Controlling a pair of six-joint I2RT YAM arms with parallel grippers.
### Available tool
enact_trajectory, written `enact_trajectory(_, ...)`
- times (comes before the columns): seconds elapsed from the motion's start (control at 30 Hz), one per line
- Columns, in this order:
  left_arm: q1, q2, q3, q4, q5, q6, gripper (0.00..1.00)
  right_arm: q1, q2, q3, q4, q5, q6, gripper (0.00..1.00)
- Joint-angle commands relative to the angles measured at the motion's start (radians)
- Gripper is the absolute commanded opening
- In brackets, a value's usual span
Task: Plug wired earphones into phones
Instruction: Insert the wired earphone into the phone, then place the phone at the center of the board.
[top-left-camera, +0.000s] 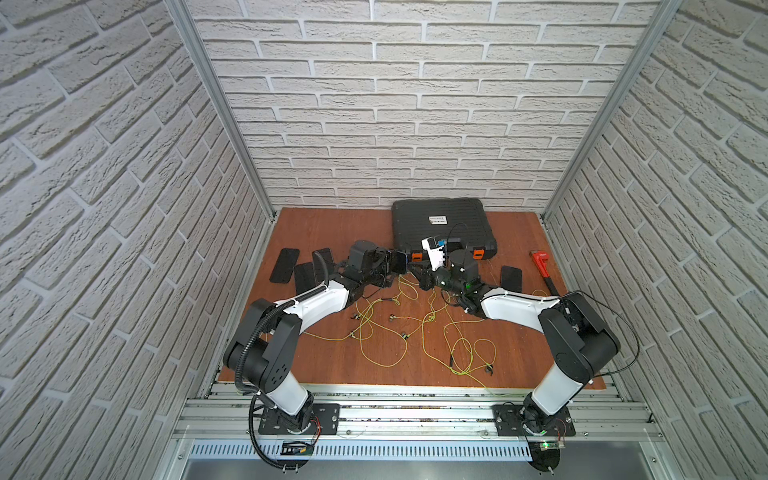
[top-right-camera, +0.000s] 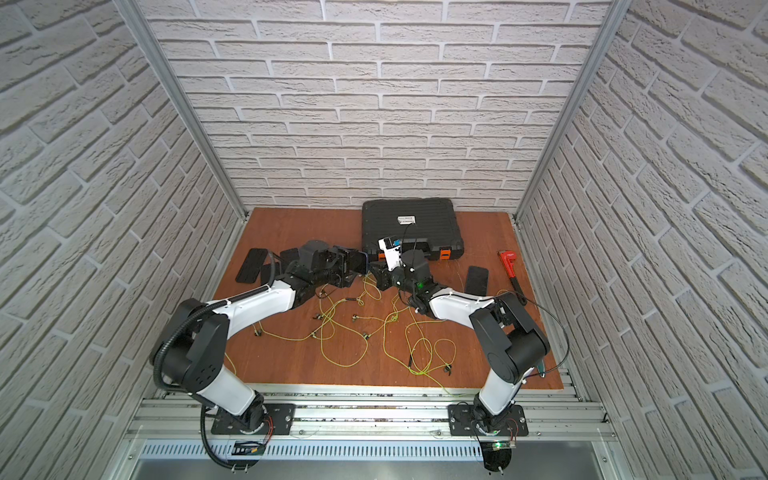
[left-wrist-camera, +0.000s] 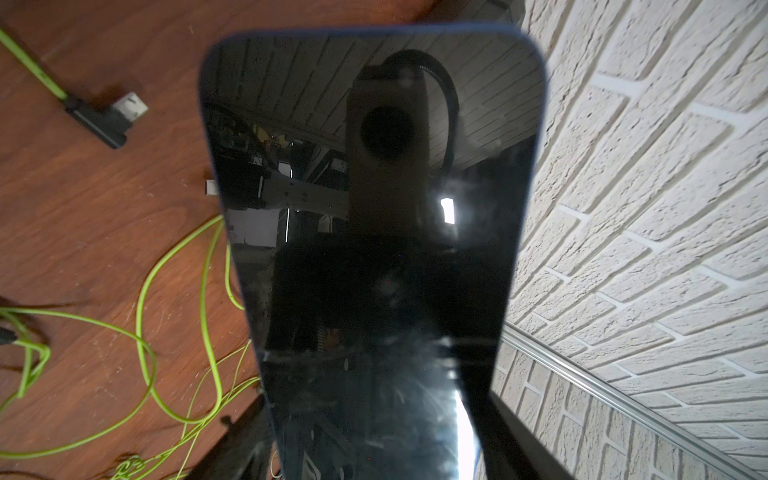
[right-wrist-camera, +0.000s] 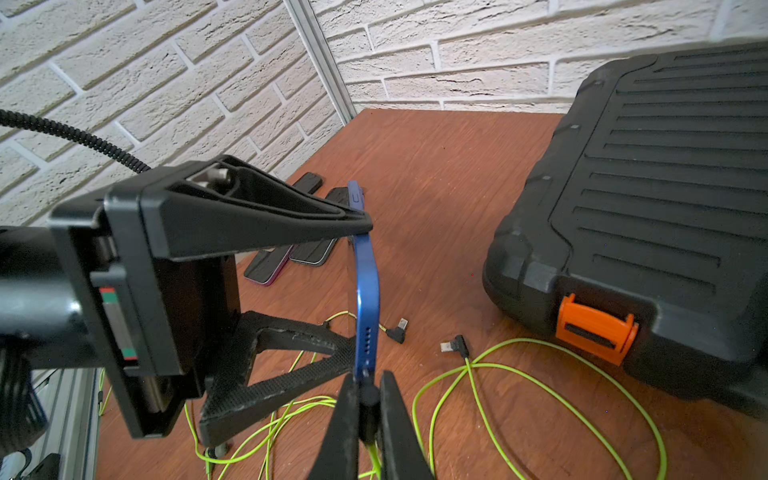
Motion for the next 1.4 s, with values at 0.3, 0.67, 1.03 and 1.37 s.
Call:
enact_trajectory(0.3, -0.050, 0.033, 0.047, 0.157, 0.132, 0.005, 0.00, -0.006, 0.016, 0.061, 0.012, -0.079, 0.011, 0.14)
enact_trajectory(0.67, -0.013, 0.017, 0.052, 0.018, 0.085, 0.095, 0.00, -0.055, -0.109, 0.061, -0.198, -0.081, -0.012, 0.30)
enact_trajectory(1.03, -0.031, 0.115, 0.260, -0.271, 0.048, 0.422, 0.00, -0.228, -0.205, 0.232, -0.920, -0.265, 0.001, 0.40)
enact_trajectory(1.37, -0.110, 0.216, 0.426, -0.384, 0.072, 0.566, 0.00, -0.242, -0.187, 0.230, -0.816, -0.323, 0.071, 0.38)
